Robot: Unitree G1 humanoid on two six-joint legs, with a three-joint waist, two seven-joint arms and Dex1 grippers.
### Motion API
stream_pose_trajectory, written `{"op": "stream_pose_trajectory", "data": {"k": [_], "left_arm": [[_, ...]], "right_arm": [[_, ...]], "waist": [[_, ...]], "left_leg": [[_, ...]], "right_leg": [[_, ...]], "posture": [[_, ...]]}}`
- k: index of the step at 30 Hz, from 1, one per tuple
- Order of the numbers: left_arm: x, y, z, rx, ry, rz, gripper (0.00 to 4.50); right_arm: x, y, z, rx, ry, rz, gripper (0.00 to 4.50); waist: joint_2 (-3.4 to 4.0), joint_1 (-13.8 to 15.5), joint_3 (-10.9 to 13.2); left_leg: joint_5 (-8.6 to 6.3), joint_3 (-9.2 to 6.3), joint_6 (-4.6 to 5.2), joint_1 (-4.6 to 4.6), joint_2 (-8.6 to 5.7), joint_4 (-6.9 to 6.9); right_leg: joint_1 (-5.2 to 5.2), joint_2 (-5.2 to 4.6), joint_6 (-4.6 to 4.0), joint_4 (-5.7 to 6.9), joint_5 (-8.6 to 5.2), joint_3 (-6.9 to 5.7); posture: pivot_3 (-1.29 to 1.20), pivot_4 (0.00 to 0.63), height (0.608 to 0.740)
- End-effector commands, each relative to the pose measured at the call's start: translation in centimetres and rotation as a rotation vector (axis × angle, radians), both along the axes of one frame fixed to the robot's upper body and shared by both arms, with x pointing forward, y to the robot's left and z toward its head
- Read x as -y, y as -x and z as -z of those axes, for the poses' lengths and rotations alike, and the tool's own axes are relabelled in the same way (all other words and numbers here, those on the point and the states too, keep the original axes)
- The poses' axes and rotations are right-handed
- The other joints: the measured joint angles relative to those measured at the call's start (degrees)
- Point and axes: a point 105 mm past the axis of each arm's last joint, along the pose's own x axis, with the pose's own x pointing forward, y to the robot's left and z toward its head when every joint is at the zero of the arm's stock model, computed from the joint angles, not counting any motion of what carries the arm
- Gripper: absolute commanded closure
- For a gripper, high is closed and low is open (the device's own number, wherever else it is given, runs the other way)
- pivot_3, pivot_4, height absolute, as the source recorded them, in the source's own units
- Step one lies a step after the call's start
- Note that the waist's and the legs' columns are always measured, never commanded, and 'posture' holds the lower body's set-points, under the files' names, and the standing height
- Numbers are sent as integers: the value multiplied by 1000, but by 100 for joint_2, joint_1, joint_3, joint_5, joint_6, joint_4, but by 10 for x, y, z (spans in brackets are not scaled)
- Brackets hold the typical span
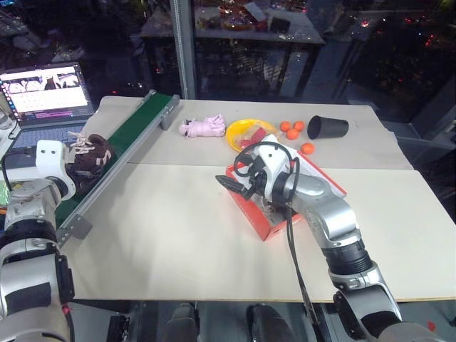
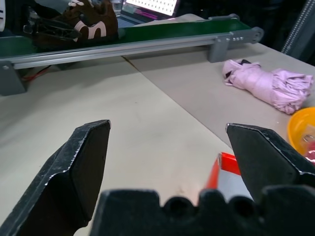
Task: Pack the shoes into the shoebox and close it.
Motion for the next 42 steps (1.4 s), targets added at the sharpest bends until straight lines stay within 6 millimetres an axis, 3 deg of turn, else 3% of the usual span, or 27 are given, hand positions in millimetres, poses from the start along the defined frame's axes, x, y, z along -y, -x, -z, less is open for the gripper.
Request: {"op": "stream_pose_trajectory", "data": {"k": [1, 6, 10, 15, 19, 22, 25, 34, 42], "left_arm": [[-1, -3, -9, 36, 6, -6, 1938], [6, -9, -20, 88, 17, 13, 3451], [22, -18, -42, 165, 23, 70, 4113], [72, -30, -79, 287, 56, 255, 4113], [139, -31, -112, 364, 88, 447, 4113], [173, -28, -121, 381, 123, 522, 4113], [223, -21, -127, 382, 95, 664, 4113], [306, 8, -140, 371, 171, 914, 4113], [331, 23, -146, 348, 186, 1013, 4113]], "right_arm": [[2, 2, -13, 53, -5, -2, 0], [3, 1, -13, 54, 3, 3, 0], [4, 1, -14, 56, 2, 6, 0], [5, 1, -24, 25, -93, 10, 0], [8, 0, -58, -62, -375, 4, 0], [12, 1, -87, -127, -598, -26, 0], [17, 0, -101, -221, -770, -40, 0], [27, -5, -103, -352, -919, -12, 0], [34, -10, -101, -363, -945, 39, 0]], "waist": [[0, 42, 0], [0, 68, 0], [-1, 91, 0], [-15, 80, 7], [-19, 65, 10], [-19, 37, 10], [-19, 10, 10], [-18, -72, 10], [-12, -152, 13]], "left_leg": [[0, 0, 0, 1, 0, 0], [0, 0, -1, 1, 0, 0], [1, 0, -2, -1, 0, 1], [3, -1, -5, -24, 0, 9], [3, -4, -5, -29, 0, 8], [4, -5, -5, -27, 0, 9], [4, -8, -4, -23, 1, 6], [4, -10, -3, -24, 0, 6], [5, -12, -3, -19, -1, 5]], "right_leg": [[0, 0, 0, 0, 0, -1], [0, 0, -1, 1, 0, -1], [0, 0, 0, -1, 0, -2], [-8, -1, 4, -5, 2, -4], [-9, -1, 6, -3, 4, -4], [-9, -1, 7, 0, 6, -3], [-8, 1, 7, 2, 6, -2], [-8, 0, 7, 0, 6, -1], [-8, 5, 8, 2, 6, 3]], "posture": [[0, 150, 740], [0, 150, 740], [0, 150, 740], [0, 150, 740], [0, 150, 740], [0, 150, 740], [0, 150, 740], [0, 150, 740], [0, 150, 740]]}}
